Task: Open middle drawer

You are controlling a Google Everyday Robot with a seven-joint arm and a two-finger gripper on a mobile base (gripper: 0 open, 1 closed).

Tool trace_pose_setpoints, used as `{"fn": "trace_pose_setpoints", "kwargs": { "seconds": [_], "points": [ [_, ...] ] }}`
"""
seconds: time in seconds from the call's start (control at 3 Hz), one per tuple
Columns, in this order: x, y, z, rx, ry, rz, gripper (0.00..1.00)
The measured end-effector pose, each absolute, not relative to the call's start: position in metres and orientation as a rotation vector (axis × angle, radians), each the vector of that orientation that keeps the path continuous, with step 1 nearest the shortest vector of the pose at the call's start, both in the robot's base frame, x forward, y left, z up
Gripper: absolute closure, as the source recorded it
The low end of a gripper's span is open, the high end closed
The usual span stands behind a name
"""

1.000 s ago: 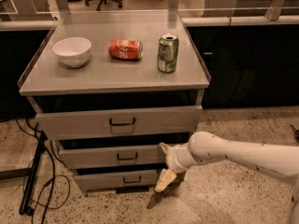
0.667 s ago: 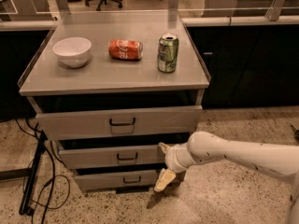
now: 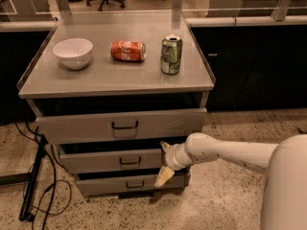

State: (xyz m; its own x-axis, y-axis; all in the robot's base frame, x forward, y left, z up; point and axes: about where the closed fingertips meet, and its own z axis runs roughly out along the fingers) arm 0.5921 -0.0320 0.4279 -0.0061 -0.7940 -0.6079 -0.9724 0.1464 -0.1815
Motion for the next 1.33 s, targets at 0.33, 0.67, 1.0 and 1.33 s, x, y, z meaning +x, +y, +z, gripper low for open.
{"fn": "trace_pose_setpoints", "kwargs": {
  "seconds": [0.33,0.67,1.0,1.33],
  "points": [
    [0.5945,-0.0313,0.4257,-1.684,1.839,0.390,0.00],
    [0.5945,-0.0313,0.4256,-1.684,1.839,0.390,0.27],
    [0.5944,-0.0313,0.4256,-1.684,1.839,0.390,0.51],
    [0.5944,-0.0313,0.4260,-1.684,1.839,0.390,0.74]
  ]
}}
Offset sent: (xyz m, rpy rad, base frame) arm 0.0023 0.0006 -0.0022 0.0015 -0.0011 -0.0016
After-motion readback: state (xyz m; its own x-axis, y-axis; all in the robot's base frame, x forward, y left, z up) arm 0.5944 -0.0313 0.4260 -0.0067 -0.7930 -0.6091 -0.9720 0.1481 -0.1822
